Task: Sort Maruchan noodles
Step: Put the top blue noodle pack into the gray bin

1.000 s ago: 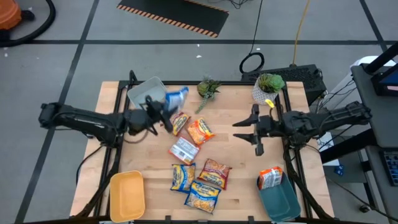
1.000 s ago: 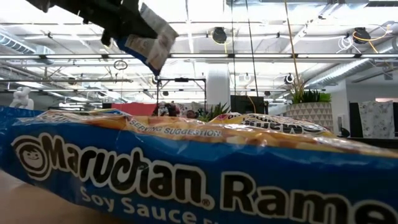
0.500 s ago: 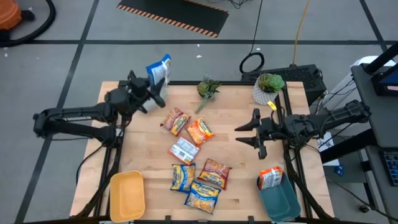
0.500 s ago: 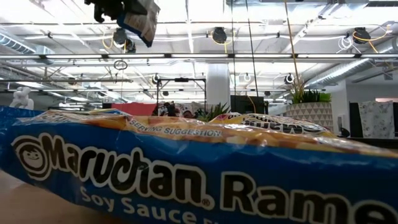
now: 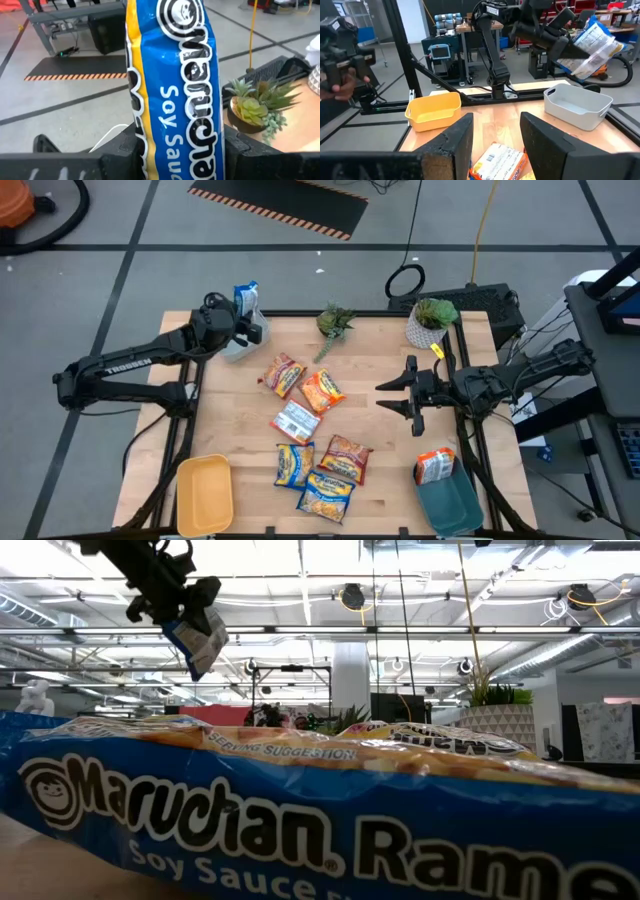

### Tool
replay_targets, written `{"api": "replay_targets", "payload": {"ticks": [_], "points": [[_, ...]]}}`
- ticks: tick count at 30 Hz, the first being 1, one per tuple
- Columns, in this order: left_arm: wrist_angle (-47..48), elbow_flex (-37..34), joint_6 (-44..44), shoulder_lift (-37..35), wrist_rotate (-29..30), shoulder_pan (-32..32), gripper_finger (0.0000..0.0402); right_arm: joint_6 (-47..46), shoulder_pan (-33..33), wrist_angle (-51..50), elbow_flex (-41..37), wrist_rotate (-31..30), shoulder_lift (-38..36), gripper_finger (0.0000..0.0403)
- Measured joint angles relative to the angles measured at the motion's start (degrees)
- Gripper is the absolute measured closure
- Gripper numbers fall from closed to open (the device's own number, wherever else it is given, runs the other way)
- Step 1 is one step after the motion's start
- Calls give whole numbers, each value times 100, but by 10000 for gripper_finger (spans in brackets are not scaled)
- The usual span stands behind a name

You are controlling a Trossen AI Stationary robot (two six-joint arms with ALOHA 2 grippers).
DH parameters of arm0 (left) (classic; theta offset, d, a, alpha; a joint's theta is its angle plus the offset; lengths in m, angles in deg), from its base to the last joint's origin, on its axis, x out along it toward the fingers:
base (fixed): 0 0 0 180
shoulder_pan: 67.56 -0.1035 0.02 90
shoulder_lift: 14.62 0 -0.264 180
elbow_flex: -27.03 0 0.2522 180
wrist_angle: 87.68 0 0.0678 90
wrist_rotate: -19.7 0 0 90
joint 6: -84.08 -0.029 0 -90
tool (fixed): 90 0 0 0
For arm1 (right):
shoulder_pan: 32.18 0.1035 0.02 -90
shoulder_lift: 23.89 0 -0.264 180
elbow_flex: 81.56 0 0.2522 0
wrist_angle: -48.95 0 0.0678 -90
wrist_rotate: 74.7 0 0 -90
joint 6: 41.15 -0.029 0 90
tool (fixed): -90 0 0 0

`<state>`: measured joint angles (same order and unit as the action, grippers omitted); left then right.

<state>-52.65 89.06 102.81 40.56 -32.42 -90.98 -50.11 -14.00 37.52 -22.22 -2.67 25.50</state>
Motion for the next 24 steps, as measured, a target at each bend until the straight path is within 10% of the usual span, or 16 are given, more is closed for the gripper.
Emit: {"api": "replay_targets", "payload": {"ticks": [11, 24], "points": [[3430, 2350, 717, 798, -114, -1008, 250, 80, -4, -1, 0, 0, 4, 248], [4144, 2111, 1926, 1844, -697, -1062, 250, 82, -4, -3, 0, 2, 4, 248]]}}
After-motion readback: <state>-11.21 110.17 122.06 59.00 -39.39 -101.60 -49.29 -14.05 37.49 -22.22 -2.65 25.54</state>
